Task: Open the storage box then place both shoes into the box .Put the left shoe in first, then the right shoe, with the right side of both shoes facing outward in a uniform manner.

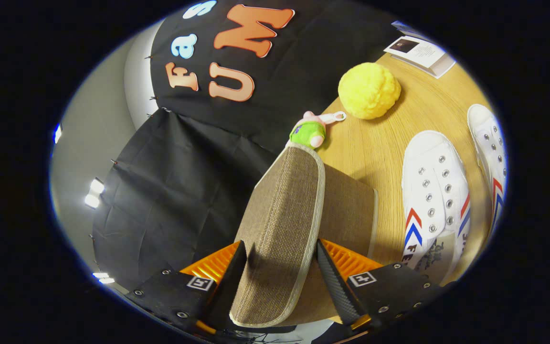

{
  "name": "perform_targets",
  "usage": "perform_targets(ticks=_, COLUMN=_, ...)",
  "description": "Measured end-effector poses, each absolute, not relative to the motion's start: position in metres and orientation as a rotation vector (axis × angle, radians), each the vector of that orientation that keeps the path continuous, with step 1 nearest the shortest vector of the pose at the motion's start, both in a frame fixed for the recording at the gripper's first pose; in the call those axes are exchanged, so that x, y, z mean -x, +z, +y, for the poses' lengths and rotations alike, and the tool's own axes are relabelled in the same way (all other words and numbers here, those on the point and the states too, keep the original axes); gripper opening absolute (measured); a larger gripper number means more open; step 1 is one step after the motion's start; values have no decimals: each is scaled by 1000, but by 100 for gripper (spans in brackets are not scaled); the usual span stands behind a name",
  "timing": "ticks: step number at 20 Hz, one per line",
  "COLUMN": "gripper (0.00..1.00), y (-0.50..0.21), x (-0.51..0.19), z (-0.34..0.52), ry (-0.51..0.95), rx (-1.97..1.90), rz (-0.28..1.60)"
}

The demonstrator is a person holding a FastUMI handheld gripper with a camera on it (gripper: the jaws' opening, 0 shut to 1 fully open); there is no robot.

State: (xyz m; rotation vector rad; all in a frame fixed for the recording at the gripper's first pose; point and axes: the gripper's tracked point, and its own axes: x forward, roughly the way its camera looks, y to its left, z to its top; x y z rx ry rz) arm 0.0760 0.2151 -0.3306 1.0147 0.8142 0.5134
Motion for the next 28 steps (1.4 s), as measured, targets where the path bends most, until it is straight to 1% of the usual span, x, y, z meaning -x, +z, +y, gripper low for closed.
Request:
perform_targets(ticks=1, gripper=78, y=-332, x=-78, z=212, ry=501, rx=-991, rz=804)
perform_targets(ticks=6, gripper=70, y=-328, x=-81, z=202, ry=467, rx=-879, rz=769)
perform_targets(ticks=8, gripper=64, y=-324, x=-85, z=195, ry=445, rx=-835, rz=740)
perform_targets(ticks=11, gripper=36, y=-324, x=-86, z=193, ry=422, rx=-796, rz=734)
perform_targets(ticks=12, gripper=35, y=-322, x=-86, z=194, ry=424, rx=-796, rz=733)
perform_targets(ticks=14, gripper=29, y=-313, x=-88, z=196, ry=433, rx=-818, rz=721)
perform_targets(ticks=15, gripper=22, y=-307, x=-87, z=196, ry=444, rx=-837, rz=712)
perform_targets(ticks=17, gripper=16, y=-294, x=-89, z=202, ry=478, rx=-886, rz=695)
perform_targets(ticks=19, gripper=14, y=-289, x=-88, z=205, ry=493, rx=-886, rz=692)
perform_targets(ticks=24, gripper=14, y=-302, x=-82, z=215, ry=492, rx=-879, rz=762)
perform_targets(ticks=26, gripper=22, y=-309, x=-76, z=225, ry=494, rx=-903, rz=812)
perform_targets(ticks=28, gripper=28, y=-311, x=-75, z=234, ry=498, rx=-936, rz=835)
